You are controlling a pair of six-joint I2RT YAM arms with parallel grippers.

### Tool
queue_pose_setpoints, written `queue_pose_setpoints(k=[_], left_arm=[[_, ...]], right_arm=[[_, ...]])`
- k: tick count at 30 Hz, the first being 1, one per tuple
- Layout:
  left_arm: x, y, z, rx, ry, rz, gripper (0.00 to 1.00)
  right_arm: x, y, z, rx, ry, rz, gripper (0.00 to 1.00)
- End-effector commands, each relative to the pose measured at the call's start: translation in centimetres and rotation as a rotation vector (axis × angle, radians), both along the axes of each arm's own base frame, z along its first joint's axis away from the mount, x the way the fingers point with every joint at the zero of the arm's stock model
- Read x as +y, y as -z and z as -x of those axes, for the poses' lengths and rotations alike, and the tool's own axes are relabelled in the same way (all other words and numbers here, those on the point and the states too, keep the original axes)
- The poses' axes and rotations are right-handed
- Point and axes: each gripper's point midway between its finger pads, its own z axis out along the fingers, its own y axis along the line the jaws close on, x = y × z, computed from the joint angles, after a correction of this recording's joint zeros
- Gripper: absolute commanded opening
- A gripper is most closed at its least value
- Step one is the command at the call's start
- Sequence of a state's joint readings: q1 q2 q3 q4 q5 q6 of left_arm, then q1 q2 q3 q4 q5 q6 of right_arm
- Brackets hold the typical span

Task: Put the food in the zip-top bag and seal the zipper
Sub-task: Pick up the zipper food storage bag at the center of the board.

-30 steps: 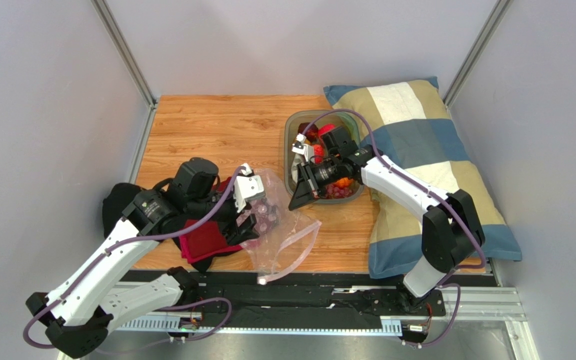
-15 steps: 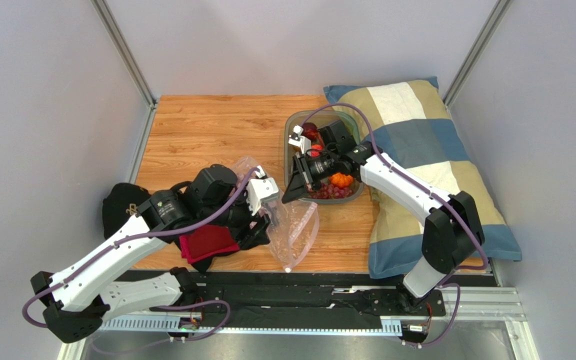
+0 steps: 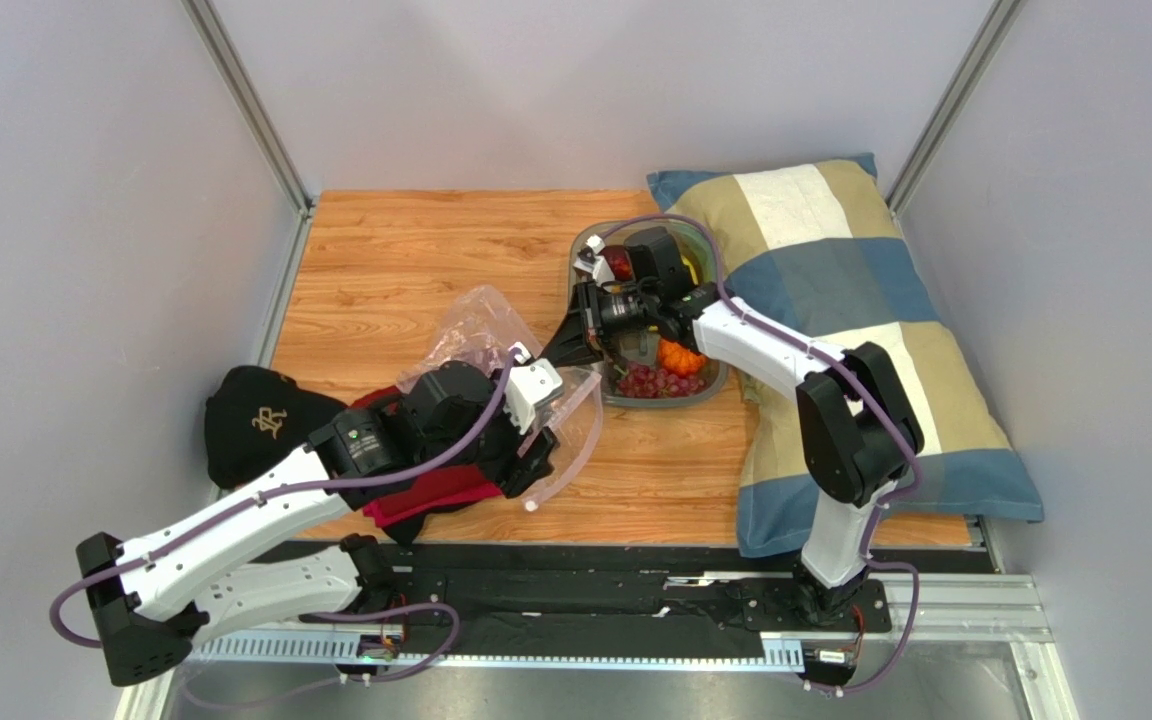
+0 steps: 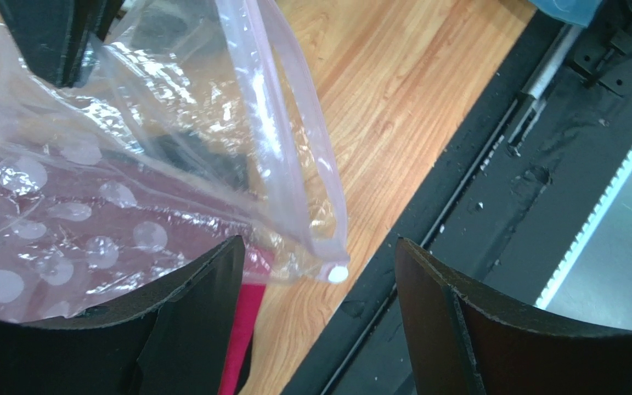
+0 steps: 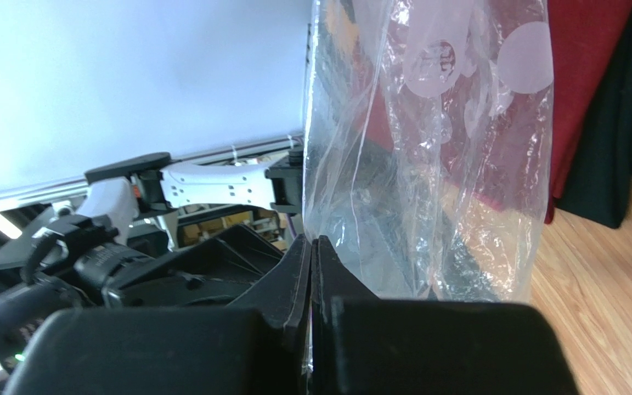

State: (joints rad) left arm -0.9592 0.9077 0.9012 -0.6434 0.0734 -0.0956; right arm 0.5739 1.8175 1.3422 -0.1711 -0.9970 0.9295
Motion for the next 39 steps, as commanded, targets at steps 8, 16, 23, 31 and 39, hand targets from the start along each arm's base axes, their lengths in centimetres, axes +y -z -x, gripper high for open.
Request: queue_pose_setpoints(k=[8, 16, 23, 31, 39], left_arm=[[-0.7, 1.6, -5.1, -0.106, -0.214, -0.038, 0.61], [-0.9, 0.3, -5.6, -0.075, -0.262, 0.002, 0.00], [0.2, 0.0, -9.1, 0.194, -0.438, 0.097, 0.00], [-0.1, -5.4, -14.0, 0.158, -0.497, 0.228, 0.00], [1.1, -5.4, -17.5, 0.227, -0.592, 0.287, 0.00]], right_arm=[[1.1, -3.4, -1.4, 0.000, 0.006, -0.122, 0.00], [1.3, -3.8, -2.3, -0.045, 0.008, -0.123, 0.00], [-1.9, -5.6, -8.4, -0.266, 0.084, -0.023, 0.72], [-12.7, -6.1, -15.7, -0.576, 0.299, 0.226, 0.85], [-17.1, -0.8, -13.7, -0.603, 0.315, 0.483, 0.85]])
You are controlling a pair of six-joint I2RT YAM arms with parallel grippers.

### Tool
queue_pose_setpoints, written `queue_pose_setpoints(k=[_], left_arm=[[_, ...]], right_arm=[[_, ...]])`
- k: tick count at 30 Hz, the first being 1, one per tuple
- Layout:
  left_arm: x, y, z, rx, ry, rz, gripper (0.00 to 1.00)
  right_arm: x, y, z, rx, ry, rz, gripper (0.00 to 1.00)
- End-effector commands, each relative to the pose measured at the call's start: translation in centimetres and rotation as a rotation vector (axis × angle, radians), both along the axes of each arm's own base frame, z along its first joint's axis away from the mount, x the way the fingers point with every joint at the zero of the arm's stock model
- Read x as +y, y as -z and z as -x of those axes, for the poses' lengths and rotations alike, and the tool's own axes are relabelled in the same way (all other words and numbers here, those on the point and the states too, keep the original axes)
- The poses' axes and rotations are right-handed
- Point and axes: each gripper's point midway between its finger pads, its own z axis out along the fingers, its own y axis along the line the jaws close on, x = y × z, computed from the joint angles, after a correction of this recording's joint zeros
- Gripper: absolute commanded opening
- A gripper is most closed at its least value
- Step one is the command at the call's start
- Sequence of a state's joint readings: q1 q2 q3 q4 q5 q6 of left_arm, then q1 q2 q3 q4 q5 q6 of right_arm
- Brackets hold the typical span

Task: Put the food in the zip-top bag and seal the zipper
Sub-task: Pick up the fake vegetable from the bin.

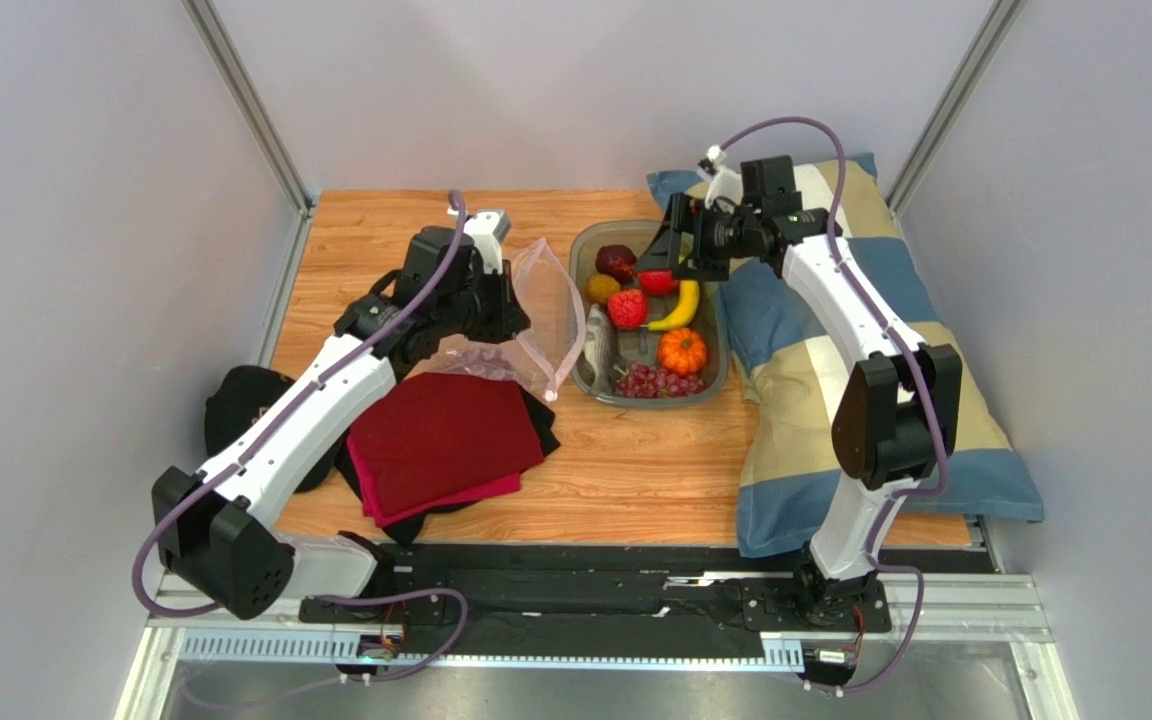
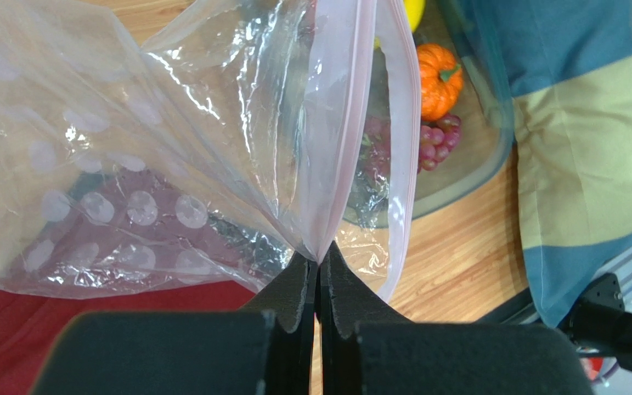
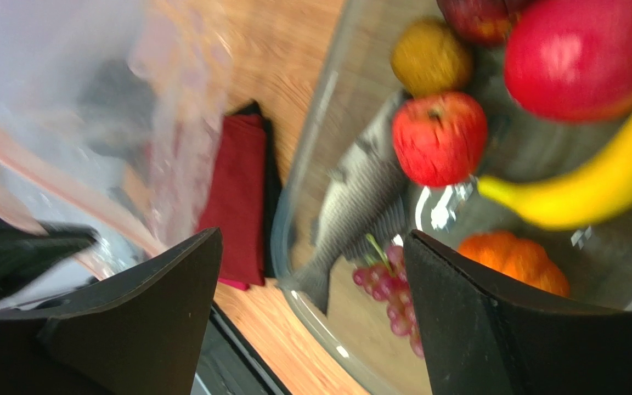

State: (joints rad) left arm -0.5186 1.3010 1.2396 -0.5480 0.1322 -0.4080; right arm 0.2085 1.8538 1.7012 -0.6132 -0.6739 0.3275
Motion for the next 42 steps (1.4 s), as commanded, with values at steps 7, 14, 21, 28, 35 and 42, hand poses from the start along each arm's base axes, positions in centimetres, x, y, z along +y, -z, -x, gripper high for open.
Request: queue_pose_setpoints(k=[7, 14, 21, 28, 35, 42], left_arm=[[0.0, -1.5, -2.0, -0.010, -0.029, 0.079, 0.00], [0.1, -1.0, -2.0, -0.004, -0.034, 0.074, 0.00], [0.0, -1.0, -2.2, -0.007, -0.024, 0.072, 0.00], [0.0, -1.2, -2.8, -0.010, -0.033, 0.080, 0.00], [0.0, -0.6, -3.0, 0.001, -0.036, 0.078, 0.00], [0.3, -0.1, -2.9, 0.044, -0.042, 0.100, 0.00]], right_arm=[[-4.0, 4.4, 3.0, -0.086, -0.042, 0.427, 0.85], [-4.5, 7.8, 4.2, -0.092, -0.140, 0.654, 0.92], [-4.8, 10.9, 3.9, -0.076, -0.198, 0.798, 0.95], [-5.3, 13.6, 3.2, -0.046, -0.222, 0.873, 0.97], [-4.9, 15.5, 3.0, -0.030, -0.246, 0.898, 0.97], [-4.6, 16.3, 2.8, -0.008, -0.264, 0.906, 0.90]])
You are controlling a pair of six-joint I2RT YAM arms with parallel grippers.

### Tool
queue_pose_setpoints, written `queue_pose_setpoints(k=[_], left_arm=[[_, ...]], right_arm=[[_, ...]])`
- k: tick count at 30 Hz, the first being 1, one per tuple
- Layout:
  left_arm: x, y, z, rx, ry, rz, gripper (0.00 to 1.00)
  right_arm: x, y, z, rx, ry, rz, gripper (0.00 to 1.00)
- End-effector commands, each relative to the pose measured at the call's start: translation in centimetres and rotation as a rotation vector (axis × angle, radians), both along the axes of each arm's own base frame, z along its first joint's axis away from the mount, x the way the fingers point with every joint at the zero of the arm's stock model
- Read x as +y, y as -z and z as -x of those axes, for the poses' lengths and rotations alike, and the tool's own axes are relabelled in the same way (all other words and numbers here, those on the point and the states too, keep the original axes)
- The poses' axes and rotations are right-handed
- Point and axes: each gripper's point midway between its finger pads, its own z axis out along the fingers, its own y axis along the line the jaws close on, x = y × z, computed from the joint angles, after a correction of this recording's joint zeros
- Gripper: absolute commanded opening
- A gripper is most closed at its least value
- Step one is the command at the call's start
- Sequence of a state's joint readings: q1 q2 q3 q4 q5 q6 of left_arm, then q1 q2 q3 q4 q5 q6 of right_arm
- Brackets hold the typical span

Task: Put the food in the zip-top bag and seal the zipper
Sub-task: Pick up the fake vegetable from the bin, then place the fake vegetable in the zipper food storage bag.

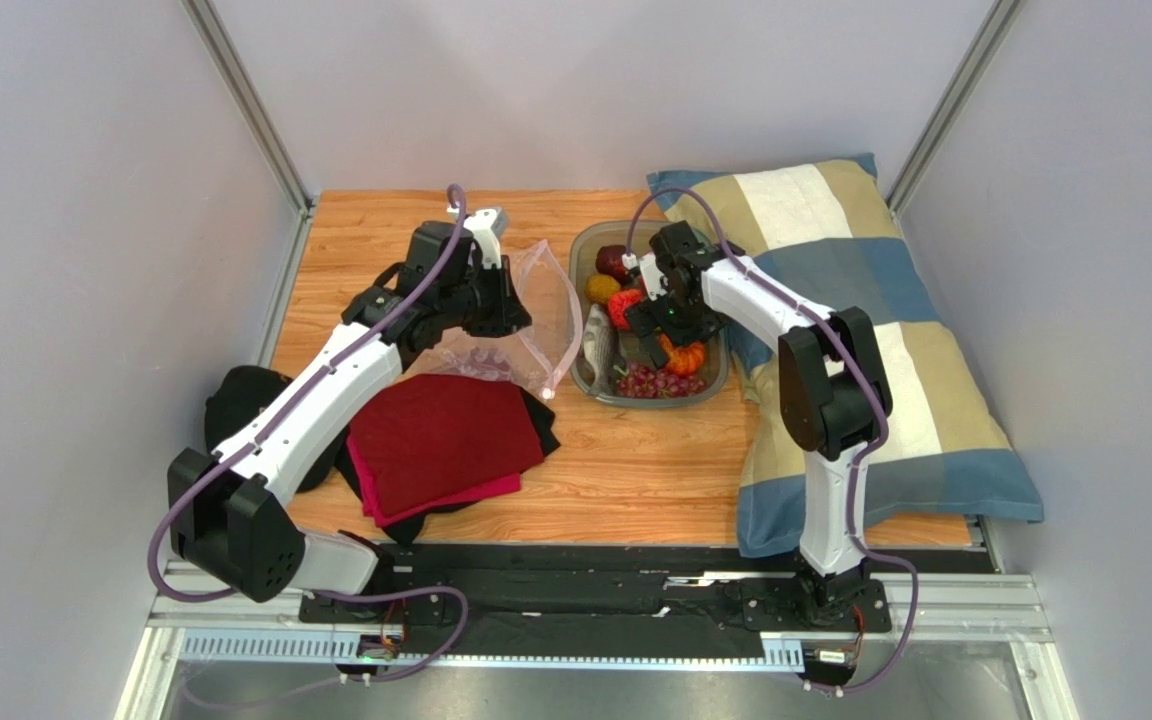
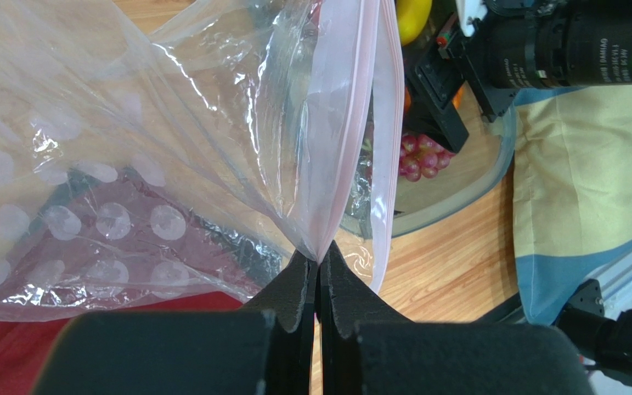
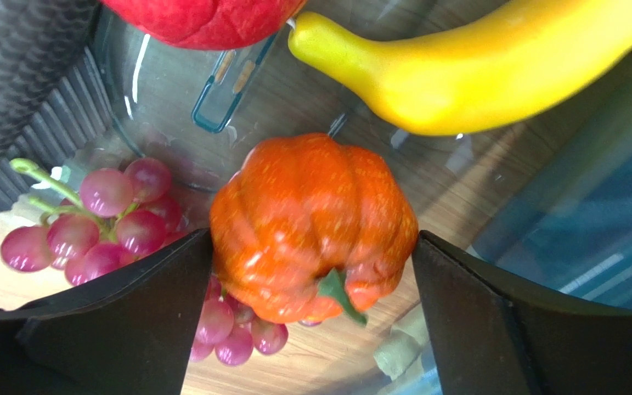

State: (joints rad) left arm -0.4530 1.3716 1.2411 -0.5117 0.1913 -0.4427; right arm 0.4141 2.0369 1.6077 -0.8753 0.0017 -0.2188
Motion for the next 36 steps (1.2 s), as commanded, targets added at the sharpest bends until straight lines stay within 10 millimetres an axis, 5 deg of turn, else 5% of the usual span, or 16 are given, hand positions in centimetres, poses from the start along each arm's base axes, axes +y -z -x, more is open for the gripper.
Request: queue_pose_setpoints(k=[1, 8, 14, 20, 30, 33, 36], left_arm=[[-0.2, -1.8, -1.0, -0.006, -0.016, 0.077, 0.00], [-0.2, -4.1, -0.9, 0.015, 0.029, 0.180, 0.00], [-0.7, -7.5, -0.6, -0.011, 0.098, 0.321, 0.00], [-1.3, -11.6, -1.2, 0.021, 0.133, 0.504, 0.00], [-2.9, -11.8, -1.7, 0.245, 0.209, 0.747, 0.00], [-2.9, -12.1, -1.6, 0.250, 0.217, 0.759, 0.00], [-3.1, -12.4, -1.2, 0.262, 0.260, 0.811, 0.00]], right_arm=[[0.7, -1.4, -1.5, -0.047, -0.014, -0.004, 0.86], [2.4, -6.7, -1.4, -0.112, -0.038, -0.131, 0.57], [5.0, -14.5, -2.1, -0.216, -0.113, -0.368, 0.38], [6.6, -24.2, -1.9, -0.323, -0.145, -0.605, 0.36], [10.5, -39.4, 2.5, -0.562, -0.315, -1.020, 0.38], [12.0, -41.7, 4.3, -0.569, -0.385, -1.088, 0.39], [13.9, -40.8, 5.3, -0.550, -0.446, -1.079, 0.39]])
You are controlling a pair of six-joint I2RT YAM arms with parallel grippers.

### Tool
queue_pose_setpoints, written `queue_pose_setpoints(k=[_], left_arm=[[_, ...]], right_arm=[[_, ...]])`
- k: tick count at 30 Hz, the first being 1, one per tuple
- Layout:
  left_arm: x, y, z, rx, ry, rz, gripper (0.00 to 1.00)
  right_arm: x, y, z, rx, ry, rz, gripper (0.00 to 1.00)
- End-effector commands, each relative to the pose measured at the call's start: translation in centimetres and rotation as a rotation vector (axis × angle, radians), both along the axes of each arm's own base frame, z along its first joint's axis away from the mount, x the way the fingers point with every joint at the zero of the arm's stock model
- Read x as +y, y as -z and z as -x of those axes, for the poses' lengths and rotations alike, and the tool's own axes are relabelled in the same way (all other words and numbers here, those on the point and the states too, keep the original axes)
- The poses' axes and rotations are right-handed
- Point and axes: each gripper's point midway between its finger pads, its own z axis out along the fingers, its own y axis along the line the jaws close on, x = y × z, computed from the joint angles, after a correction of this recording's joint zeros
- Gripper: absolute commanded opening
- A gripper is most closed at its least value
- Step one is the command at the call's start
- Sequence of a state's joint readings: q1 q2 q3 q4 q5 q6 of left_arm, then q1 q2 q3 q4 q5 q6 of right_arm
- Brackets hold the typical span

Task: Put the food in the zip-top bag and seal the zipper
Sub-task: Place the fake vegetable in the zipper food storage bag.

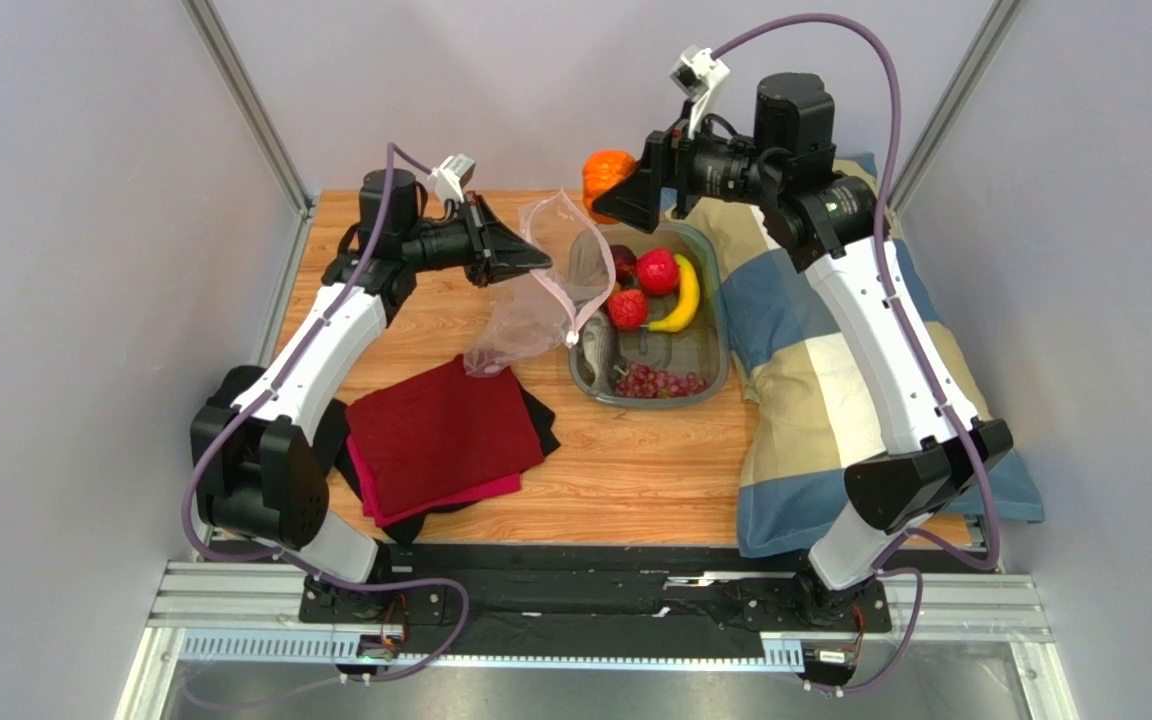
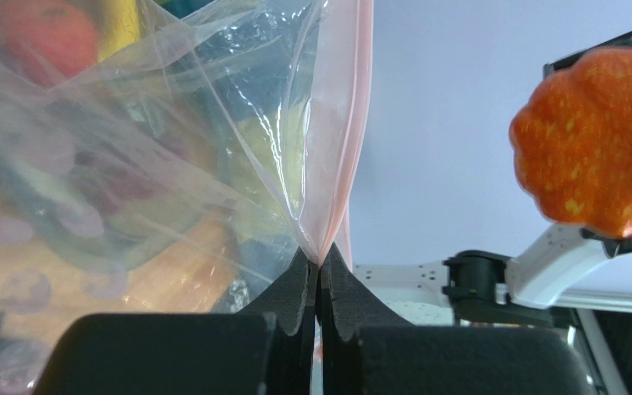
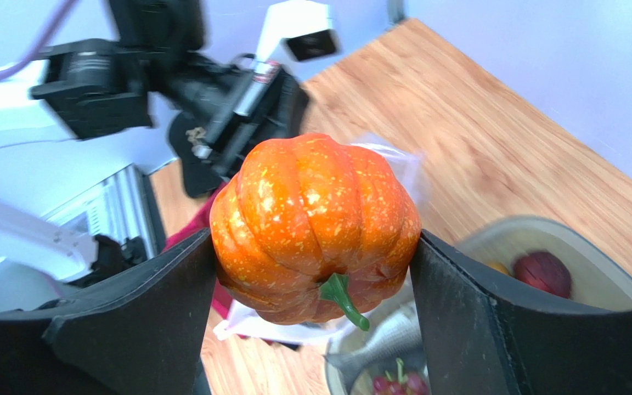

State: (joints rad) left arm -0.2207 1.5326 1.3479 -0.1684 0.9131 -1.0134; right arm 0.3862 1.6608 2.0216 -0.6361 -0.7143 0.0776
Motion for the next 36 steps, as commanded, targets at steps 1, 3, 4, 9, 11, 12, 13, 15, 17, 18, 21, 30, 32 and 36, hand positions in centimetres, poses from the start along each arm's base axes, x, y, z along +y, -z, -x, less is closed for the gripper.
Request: queue_pose_setpoints(k=[1, 3, 4, 9, 11, 12, 13, 15, 17, 18, 21, 30, 32, 36], left_arm=[[-0.3, -2.4, 1.4, -0.017, 0.084, 0.133, 0.00], [-0.5, -3.5, 1.8, -0.037, 0.114, 0.194, 0.00], [-0.5, -3.5, 1.9, -0.042, 0.118, 0.203, 0.00], [-0.3, -4.0, 2.2, -0.058, 0.133, 0.199, 0.00], [-0.2, -4.0, 2.2, -0.052, 0.135, 0.213, 0.00], [-0.1, -3.8, 2.1, -0.048, 0.133, 0.217, 0.00], [-0.1, -3.6, 2.1, -0.041, 0.134, 0.220, 0.00], [-0.1, -3.5, 2.2, -0.037, 0.146, 0.227, 0.00], [-0.1, -3.5, 2.4, -0.045, 0.155, 0.240, 0.00], [-0.1, -3.5, 2.5, -0.047, 0.157, 0.243, 0.00], [0.1, -3.4, 2.6, -0.050, 0.157, 0.243, 0.00], [0.5, -2.7, 2.1, -0.032, 0.137, 0.242, 0.00], [0.6, -2.5, 2.0, -0.031, 0.132, 0.242, 0.00], [0.6, -2.6, 1.9, -0.039, 0.136, 0.249, 0.00]], right_arm=[[3.1, -2.0, 2.3, -0.069, -0.123, -0.051, 0.39], [4.3, -1.3, 2.5, -0.055, -0.149, -0.051, 0.39], [4.8, -0.4, 2.0, -0.038, -0.157, -0.043, 0.39], [6.1, 2.5, 1.2, 0.014, -0.176, -0.002, 0.38], [6.3, 3.9, 1.0, 0.020, -0.178, 0.026, 0.39], [6.3, 4.7, 0.9, 0.028, -0.176, 0.044, 0.42], [6.3, 5.2, 0.8, 0.024, -0.173, 0.057, 0.45], [6.2, 6.7, 0.7, 0.056, -0.165, 0.078, 0.62], [6.1, 7.2, 0.6, 0.071, -0.155, 0.090, 0.76], [6.1, 7.1, 0.7, 0.070, -0.152, 0.091, 0.83], [5.7, 6.8, 0.6, 0.036, -0.146, 0.104, 0.93], [5.2, 5.9, 1.1, 0.052, -0.131, 0.099, 1.00], [5.0, 5.6, 1.1, 0.049, -0.132, 0.093, 1.00], [4.2, 5.5, 0.5, 0.087, -0.098, 0.076, 1.00]])
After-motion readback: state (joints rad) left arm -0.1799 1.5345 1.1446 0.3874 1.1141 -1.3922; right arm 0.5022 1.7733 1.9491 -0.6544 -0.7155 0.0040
